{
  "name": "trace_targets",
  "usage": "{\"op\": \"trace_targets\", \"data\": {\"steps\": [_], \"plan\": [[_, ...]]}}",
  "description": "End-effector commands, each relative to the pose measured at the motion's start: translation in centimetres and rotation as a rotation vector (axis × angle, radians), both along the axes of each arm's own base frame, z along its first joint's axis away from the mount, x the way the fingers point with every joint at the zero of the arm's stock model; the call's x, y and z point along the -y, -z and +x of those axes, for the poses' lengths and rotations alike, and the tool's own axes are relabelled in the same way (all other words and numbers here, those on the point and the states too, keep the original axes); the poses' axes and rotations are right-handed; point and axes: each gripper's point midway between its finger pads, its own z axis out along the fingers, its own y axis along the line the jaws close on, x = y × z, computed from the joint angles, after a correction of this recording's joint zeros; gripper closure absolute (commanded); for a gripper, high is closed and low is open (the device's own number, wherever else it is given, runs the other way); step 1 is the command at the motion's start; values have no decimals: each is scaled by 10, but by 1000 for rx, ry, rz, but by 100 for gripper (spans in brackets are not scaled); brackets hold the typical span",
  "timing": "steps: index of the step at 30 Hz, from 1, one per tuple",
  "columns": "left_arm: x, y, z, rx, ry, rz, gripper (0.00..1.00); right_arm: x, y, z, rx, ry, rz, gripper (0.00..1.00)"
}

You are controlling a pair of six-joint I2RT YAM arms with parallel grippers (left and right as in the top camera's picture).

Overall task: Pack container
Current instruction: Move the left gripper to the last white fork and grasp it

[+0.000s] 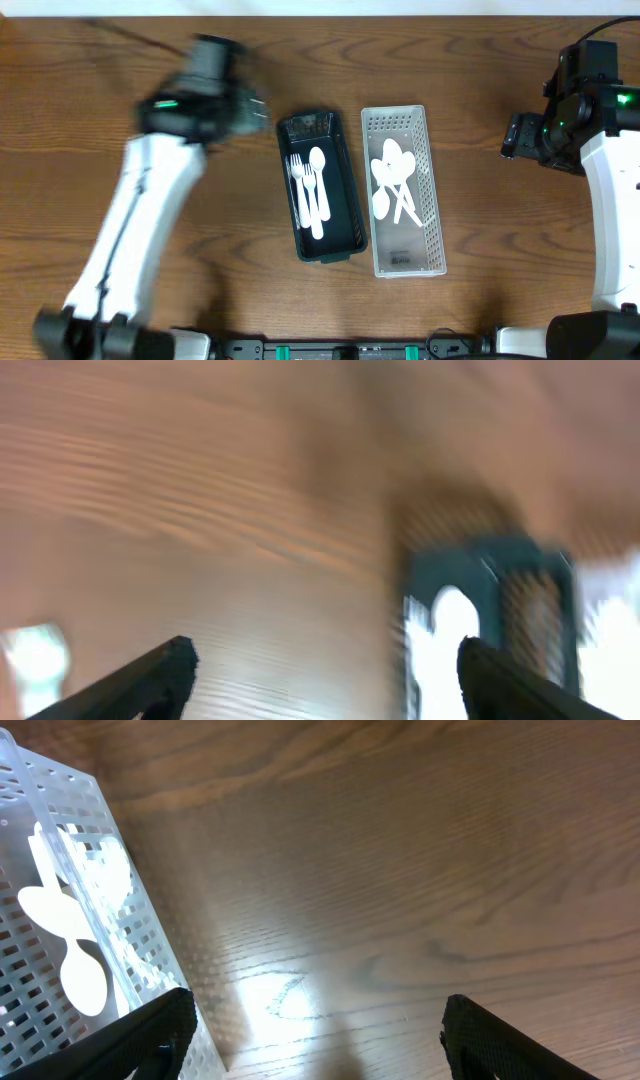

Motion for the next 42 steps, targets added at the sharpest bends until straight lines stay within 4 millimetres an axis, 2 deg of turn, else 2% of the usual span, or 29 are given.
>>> {"op": "trace_targets", "data": {"steps": [1,2,5,8,11,18,22,26,36,42], "plan": [[-81,-4,-10,-17,-195,34,10,1,1,0,-8,-12,-6,18],[-104,-1,-15,-34,-256,34,9,1,1,-1,-9,-12,-5,18],[-154,16,-31,-95,-393,16,8,1,2,-1,-11,-12,-5,18],[-187,41,-48,-175,-490,-2,7,1,2,-2,-15,-13,-5,18],[-206,75,-68,-271,-555,-22,4,0,2,-3,-19,-13,-4,18],[-216,159,-95,-434,-581,-130,2,0,2,-4,-22,-12,-4,18],[-212,186,-104,-508,-545,-137,2,0,2,-4,-21,-12,-4,18],[-207,199,-106,-549,-513,-143,2,0,2,-3,-20,-12,-4,18],[-201,213,-114,-597,-489,-162,4,0,2,-3,-18,-12,-4,18],[-195,226,-125,-625,-446,-154,4,0,2,-3,-18,-12,-4,18]]}}
